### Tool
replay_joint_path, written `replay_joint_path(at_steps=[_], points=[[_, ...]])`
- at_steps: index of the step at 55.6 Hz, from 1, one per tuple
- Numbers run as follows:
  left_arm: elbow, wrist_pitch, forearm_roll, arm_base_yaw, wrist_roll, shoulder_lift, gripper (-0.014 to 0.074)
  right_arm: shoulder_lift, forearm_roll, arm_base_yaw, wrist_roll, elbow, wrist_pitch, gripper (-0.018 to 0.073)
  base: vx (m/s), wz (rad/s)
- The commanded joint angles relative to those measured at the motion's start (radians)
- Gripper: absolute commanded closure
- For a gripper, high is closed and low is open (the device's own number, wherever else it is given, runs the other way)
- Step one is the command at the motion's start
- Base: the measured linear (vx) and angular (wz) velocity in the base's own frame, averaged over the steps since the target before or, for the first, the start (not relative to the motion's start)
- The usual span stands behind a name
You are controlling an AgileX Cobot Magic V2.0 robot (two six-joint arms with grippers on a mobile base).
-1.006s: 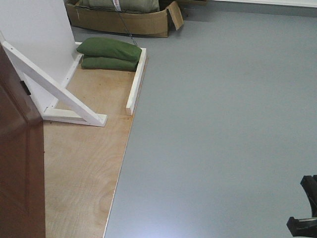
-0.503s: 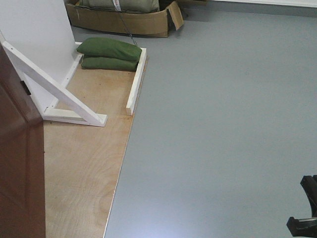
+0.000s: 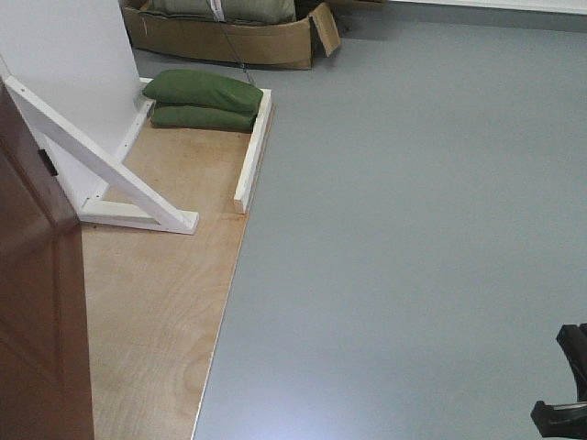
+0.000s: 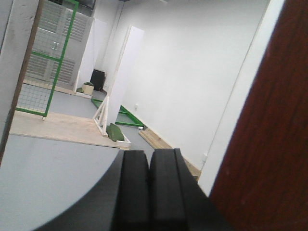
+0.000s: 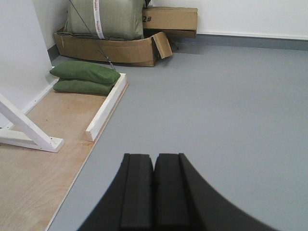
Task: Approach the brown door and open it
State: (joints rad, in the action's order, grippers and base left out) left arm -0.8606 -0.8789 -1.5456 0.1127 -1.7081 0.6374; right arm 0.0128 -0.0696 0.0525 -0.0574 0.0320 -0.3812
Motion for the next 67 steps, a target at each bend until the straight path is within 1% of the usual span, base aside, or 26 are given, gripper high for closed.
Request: replay_joint_path(at_steps=[1, 5, 13, 32, 55, 67], points=[[-0.026, 0.225, -0.032, -0.011, -0.018, 0.022, 0.0603, 0.006, 0.003, 0.001, -0.008, 0.003, 0.077, 0.0559, 0.0, 0.0], [-0.026, 0.258, -0.032, -0.011, -0.026, 0.022, 0.0603, 0.006, 0.003, 0.001, -0.008, 0.003, 0.077, 0.0559, 0.0, 0.0], [-0.026, 0.31, -0.032, -0.011, -0.069, 0.022, 0.0603, 0.006, 0.003, 0.001, -0.008, 0.003, 0.077, 0.0559, 0.0, 0.0], [-0.026, 0.453, -0.032, -0.019, -0.068, 0.022, 0.0603, 0.006, 0.003, 0.001, -0.008, 0.003, 0.082, 0.0559, 0.0, 0.0], [-0.026, 0.533, -0.032, -0.145, -0.066, 0.022, 0.0603, 0.006, 0.003, 0.001, -0.008, 0.003, 0.081, 0.0559, 0.0, 0.0], [-0.026, 0.64, -0.032, -0.222, -0.065, 0.024, 0.0603, 0.006, 0.003, 0.001, -0.008, 0.003, 0.081, 0.0559, 0.0, 0.0]])
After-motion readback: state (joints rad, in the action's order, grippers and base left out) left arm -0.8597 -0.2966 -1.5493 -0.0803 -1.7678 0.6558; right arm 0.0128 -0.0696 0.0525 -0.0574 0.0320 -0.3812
